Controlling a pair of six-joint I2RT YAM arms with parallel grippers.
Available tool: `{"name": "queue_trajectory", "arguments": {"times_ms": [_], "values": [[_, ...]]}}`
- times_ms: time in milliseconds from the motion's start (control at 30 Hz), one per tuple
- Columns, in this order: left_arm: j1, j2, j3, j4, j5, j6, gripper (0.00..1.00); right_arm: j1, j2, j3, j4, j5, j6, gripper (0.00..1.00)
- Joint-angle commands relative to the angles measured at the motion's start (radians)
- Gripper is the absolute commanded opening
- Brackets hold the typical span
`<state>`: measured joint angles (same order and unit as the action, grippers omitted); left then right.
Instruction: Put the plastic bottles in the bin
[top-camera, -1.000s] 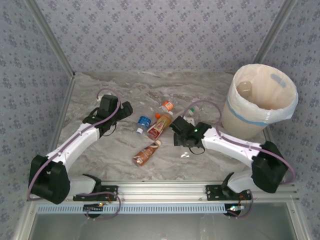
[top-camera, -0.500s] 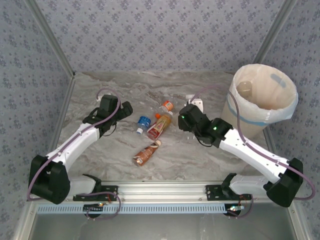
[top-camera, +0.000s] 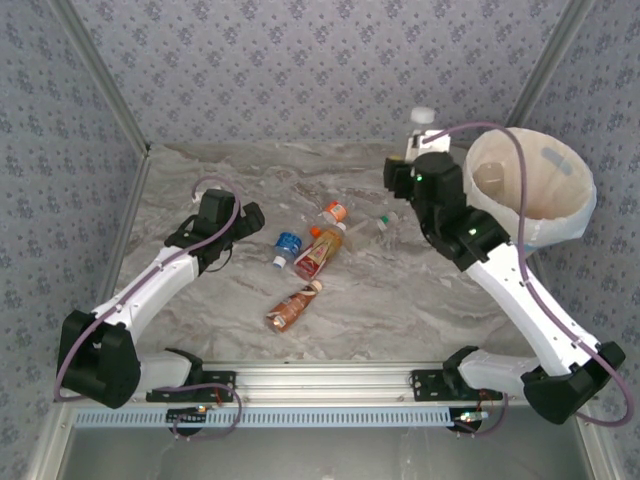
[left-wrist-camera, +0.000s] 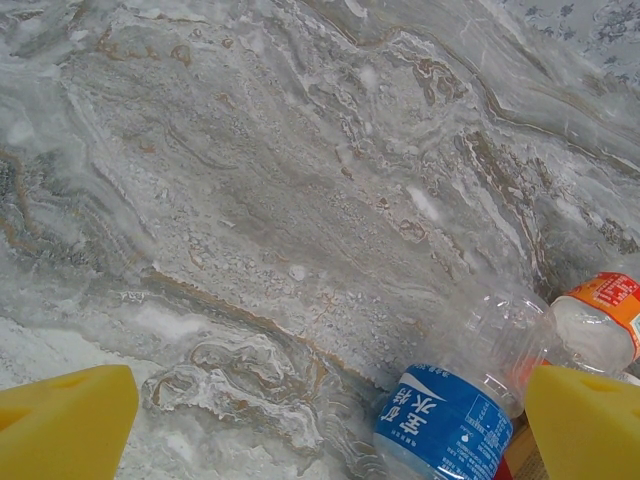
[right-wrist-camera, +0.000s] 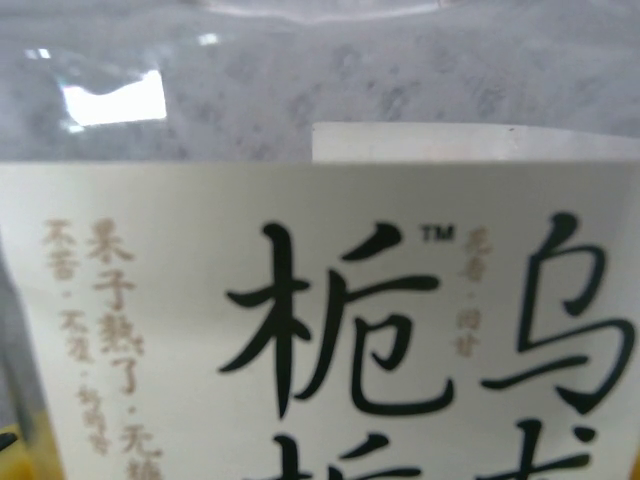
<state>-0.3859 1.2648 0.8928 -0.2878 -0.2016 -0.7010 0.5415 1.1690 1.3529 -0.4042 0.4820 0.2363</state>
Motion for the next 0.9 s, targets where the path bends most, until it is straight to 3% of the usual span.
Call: {"name": "queue_trajectory", "arguments": {"times_ms": [0, 133, 300, 533, 733, 867], "values": [[0.007, -0.026, -0.016, 0.038, 0.03, 0.012, 1.0, -0.084, -0.024, 0.063, 0.006, -0.063, -0.071, 0.58], [0.007, -0.047, -0.048, 0.119, 0.11, 0.035, 0.99, -0.183, -0.04, 0.094, -0.003, -0.084, -0.146, 0.58], [0.008, -0.068, -0.068, 0.148, 0.111, 0.039, 0.99, -0.33, -0.035, 0.141, -0.061, -0.112, -0.237, 0.59], [0.008, -0.088, -0.088, 0.162, 0.111, 0.045, 0.99, -0.479, -0.04, 0.144, -0.069, -0.027, -0.322, 0.6], [0.007, -0.109, -0.094, 0.152, 0.149, 0.037, 0.99, -0.667, 0.032, 0.204, -0.156, -0.033, -0.376, 0.62], [0.008, -0.118, -0.092, 0.112, 0.203, 0.004, 1.0, -0.732, 0.065, 0.179, -0.135, -0.096, -0.454, 0.64]]}}
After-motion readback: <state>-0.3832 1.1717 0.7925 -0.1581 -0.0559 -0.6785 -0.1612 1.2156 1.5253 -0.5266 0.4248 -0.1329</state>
